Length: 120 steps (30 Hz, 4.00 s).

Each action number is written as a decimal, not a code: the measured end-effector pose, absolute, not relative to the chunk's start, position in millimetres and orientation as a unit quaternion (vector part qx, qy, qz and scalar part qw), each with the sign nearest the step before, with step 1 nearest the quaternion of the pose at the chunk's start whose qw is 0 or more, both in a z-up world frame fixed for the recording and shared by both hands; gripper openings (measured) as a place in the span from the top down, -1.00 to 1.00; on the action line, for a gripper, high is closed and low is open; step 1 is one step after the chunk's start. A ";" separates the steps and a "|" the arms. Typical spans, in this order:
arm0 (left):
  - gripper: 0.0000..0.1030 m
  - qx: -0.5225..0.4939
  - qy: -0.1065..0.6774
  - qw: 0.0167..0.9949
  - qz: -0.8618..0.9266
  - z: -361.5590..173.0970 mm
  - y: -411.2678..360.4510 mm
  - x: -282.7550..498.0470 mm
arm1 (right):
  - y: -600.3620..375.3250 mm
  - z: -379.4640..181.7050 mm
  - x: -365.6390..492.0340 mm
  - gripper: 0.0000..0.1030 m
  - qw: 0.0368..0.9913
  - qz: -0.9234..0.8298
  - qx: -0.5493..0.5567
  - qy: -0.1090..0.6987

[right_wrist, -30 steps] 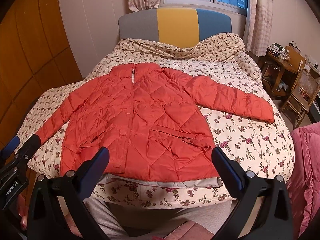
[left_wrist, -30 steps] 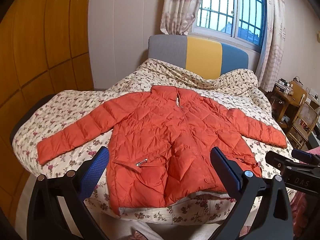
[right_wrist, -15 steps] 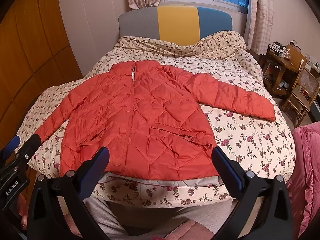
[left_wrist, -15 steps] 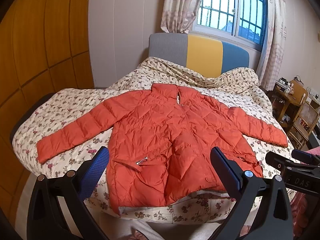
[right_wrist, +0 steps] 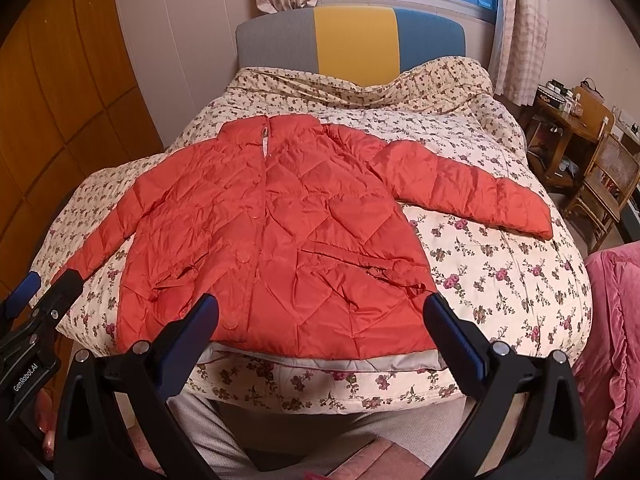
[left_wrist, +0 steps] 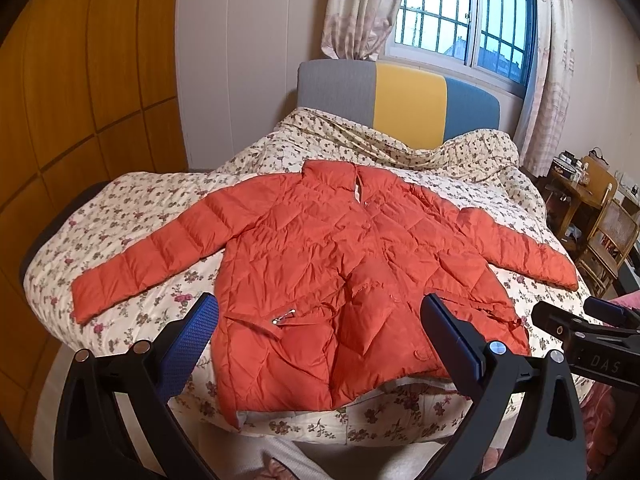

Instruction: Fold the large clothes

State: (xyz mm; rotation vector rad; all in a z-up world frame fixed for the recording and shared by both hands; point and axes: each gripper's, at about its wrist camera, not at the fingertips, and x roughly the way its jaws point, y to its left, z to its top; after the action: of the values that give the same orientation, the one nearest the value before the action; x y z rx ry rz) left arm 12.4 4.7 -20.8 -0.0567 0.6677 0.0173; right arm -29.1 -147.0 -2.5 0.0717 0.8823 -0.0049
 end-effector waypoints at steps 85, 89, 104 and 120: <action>-0.94 -0.043 0.431 0.900 0.052 -216.1 72.1 281.6 | -357.8 -89.4 231.3 0.81 0.947 -0.221 0.139 0.189; -0.94 -0.042 0.426 0.902 0.060 -216.0 71.4 280.9 | -285.8 -88.4 245.9 0.81 0.972 -0.149 0.063 0.173; -0.94 -0.048 0.419 0.905 0.059 -217.2 72.7 278.1 | -105.9 -150.0 266.0 0.83 0.968 0.081 -0.200 0.124; -0.94 -0.046 0.419 0.905 0.064 -218.3 73.1 280.1 | -41.7 -219.7 285.3 -0.08 0.874 0.231 -0.386 0.183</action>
State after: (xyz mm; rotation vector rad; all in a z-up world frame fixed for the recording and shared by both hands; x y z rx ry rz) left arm 280.1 73.1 -218.3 -0.0948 0.8652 0.1327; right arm 285.3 -41.7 -219.7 -0.8065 0.3830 0.4833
